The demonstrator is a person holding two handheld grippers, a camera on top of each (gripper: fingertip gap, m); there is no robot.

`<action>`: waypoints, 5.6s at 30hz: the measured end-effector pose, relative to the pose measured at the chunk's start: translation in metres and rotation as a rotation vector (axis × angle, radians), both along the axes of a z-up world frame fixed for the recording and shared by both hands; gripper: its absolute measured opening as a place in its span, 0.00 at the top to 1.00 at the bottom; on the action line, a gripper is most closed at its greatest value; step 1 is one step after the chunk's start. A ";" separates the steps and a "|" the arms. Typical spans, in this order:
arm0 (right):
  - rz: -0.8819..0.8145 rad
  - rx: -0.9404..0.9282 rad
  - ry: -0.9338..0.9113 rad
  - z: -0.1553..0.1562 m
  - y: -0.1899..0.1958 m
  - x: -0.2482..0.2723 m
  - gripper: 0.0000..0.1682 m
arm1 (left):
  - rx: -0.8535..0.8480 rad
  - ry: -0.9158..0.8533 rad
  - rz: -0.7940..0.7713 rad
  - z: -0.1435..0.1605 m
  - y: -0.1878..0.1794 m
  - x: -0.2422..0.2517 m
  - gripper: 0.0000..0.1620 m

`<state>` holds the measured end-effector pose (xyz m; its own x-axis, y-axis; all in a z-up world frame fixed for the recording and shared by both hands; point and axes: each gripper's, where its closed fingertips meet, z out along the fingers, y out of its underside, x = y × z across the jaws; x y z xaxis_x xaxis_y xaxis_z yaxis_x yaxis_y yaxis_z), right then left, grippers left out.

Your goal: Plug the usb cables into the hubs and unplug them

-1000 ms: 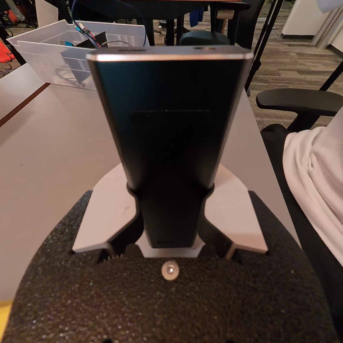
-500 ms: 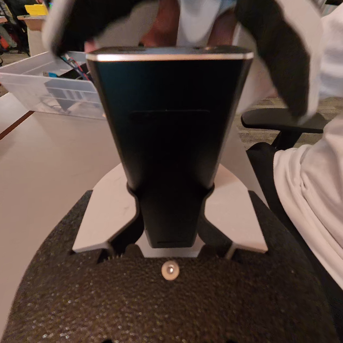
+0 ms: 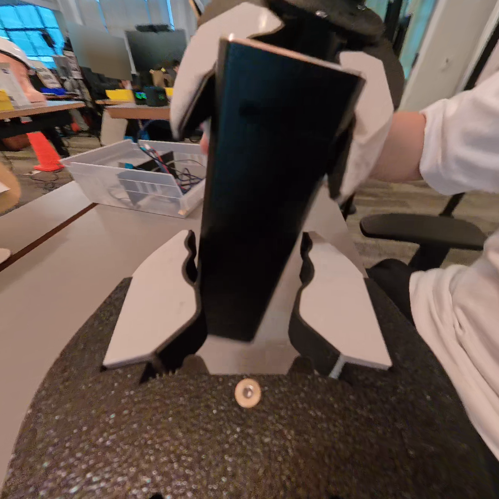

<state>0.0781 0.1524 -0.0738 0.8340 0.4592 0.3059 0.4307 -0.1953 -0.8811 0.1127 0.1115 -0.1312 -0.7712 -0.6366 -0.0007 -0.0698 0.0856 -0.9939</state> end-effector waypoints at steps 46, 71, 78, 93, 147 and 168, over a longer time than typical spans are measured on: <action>-1.008 -0.677 -0.417 -0.073 -0.124 0.513 0.61 | -0.089 0.152 0.032 -0.047 0.029 0.016 0.65; -1.192 0.359 0.291 -0.019 -0.294 0.272 0.57 | 0.026 0.413 0.360 -0.007 -0.070 0.209 0.52; -1.167 0.344 0.208 -0.011 -0.296 0.265 0.57 | 0.188 0.800 0.533 -0.050 -0.085 0.331 0.53; -1.134 0.302 0.181 -0.015 -0.300 0.269 0.61 | 0.485 0.820 0.642 -0.122 -0.046 0.307 0.93; -0.941 -0.039 0.374 -0.112 0.002 0.198 0.96 | 0.222 1.031 1.267 -0.118 0.326 -0.359 0.96; -1.651 0.118 0.506 -0.142 -0.321 0.382 0.97 | 0.236 0.956 1.194 -0.119 0.409 -0.110 0.92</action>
<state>0.4605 -0.1687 -0.2154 0.3801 -0.9132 -0.1472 -0.4429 -0.0400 -0.8957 0.0022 0.5207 -0.2504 0.3963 -0.9181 -0.0062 -0.7893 -0.3372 -0.5131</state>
